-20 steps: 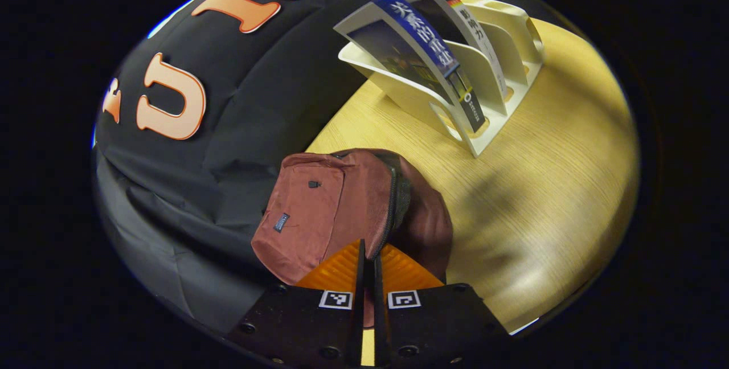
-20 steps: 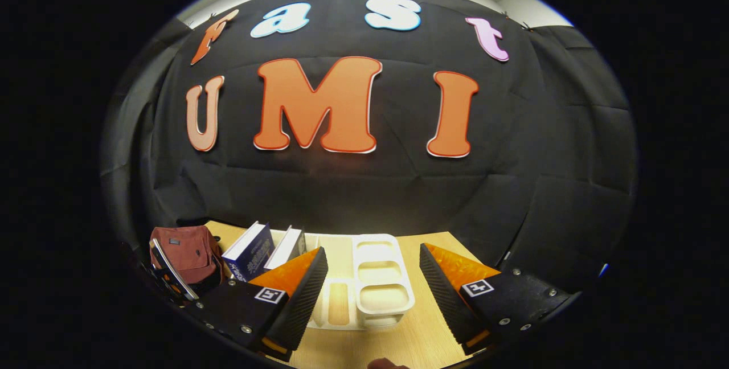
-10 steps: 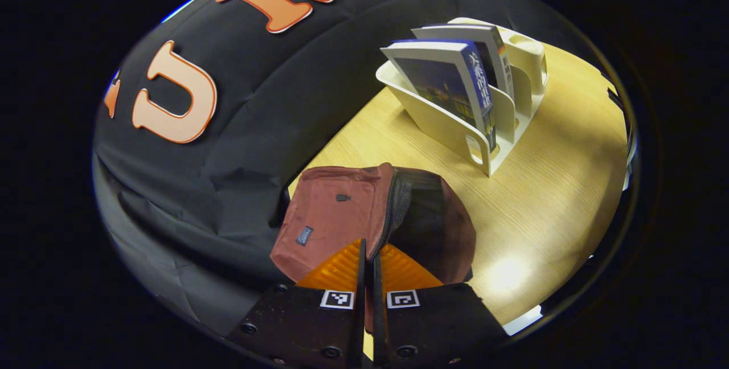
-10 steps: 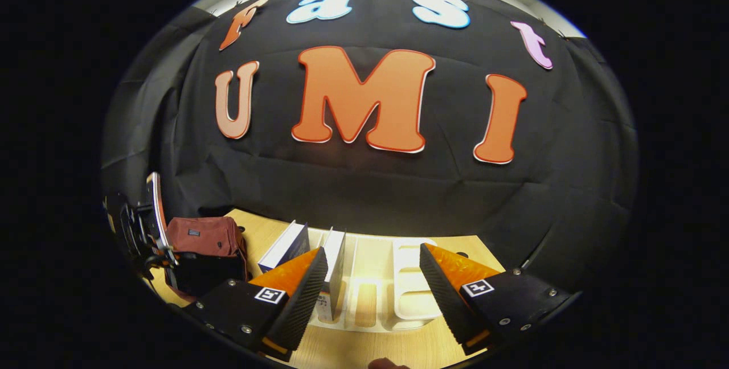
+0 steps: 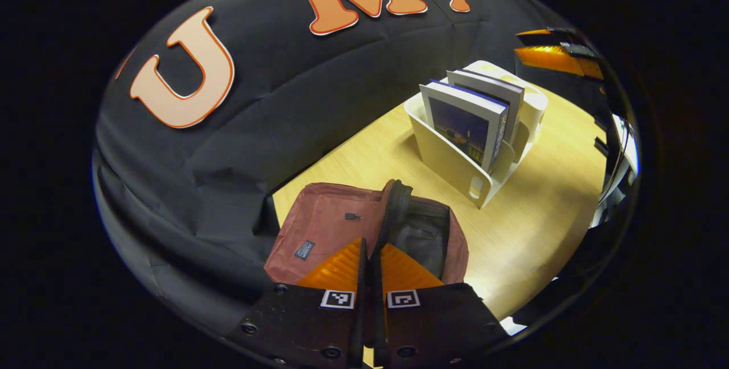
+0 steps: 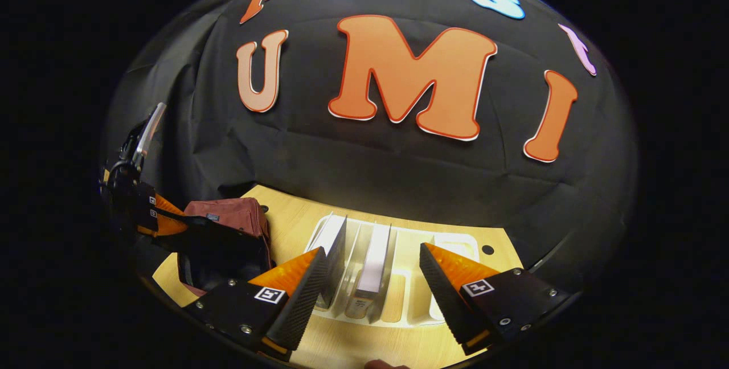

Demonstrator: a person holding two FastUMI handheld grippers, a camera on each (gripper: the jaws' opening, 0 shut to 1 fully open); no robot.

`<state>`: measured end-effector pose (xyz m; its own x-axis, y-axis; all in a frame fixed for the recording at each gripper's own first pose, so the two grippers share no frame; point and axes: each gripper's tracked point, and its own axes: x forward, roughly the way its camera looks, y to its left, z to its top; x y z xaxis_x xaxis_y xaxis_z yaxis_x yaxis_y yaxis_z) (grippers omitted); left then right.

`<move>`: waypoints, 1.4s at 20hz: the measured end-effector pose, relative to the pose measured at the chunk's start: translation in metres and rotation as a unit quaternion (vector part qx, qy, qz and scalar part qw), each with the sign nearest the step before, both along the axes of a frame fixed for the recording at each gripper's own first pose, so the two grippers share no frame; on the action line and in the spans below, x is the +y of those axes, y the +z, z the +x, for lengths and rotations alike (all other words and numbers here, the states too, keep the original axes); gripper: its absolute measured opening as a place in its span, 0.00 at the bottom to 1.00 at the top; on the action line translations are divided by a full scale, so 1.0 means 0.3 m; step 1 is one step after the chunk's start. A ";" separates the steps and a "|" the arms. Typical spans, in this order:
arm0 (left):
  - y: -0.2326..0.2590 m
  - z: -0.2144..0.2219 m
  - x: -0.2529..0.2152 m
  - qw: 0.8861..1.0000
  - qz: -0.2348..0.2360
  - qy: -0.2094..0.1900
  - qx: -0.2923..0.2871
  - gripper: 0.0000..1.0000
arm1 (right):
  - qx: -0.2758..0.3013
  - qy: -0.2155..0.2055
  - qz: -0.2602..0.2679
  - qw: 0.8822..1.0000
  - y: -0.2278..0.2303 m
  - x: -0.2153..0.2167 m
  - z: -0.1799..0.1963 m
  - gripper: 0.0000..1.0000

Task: Open the schoolbag, grab two books from the bookshelf and put them into the schoolbag.

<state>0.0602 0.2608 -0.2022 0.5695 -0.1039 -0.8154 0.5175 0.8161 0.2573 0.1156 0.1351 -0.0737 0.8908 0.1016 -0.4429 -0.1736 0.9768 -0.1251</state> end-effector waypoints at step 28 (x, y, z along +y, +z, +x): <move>0.068 0.133 0.090 0.992 -0.104 -0.046 0.052 0.06 | 0.381 -0.018 0.026 0.924 -0.297 0.268 0.201 0.59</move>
<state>0.1002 0.2879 -0.1819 0.4639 -0.3231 -0.8249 0.6072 0.7940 0.0305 0.1760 0.2156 -0.1629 0.3253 0.1166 -0.9384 -0.1598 0.9849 0.0670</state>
